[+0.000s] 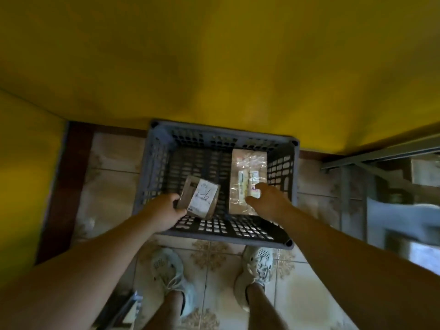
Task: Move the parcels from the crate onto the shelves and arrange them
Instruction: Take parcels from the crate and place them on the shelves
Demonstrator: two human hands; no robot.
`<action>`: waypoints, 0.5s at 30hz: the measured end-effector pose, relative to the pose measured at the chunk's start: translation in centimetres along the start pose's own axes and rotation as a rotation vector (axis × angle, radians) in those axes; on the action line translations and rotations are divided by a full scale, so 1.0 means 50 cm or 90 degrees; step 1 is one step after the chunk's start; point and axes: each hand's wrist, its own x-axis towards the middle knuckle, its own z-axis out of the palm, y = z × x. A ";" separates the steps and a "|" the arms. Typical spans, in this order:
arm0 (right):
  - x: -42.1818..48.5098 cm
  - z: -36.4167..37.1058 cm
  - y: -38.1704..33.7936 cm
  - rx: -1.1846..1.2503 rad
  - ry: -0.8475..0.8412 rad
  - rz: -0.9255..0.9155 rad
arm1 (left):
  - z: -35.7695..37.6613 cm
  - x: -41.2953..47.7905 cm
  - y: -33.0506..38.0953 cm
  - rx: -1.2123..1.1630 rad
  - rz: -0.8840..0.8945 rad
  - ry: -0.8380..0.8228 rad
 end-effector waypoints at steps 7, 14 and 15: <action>0.241 0.119 0.079 -0.056 0.037 0.021 | 0.139 0.251 -0.054 -0.111 -0.096 0.100; 0.328 0.201 0.094 -0.147 0.098 -0.089 | 0.213 0.378 -0.097 -0.188 -0.130 0.081; 0.332 0.210 0.092 -0.140 0.102 -0.108 | 0.218 0.390 -0.100 -0.195 -0.130 0.070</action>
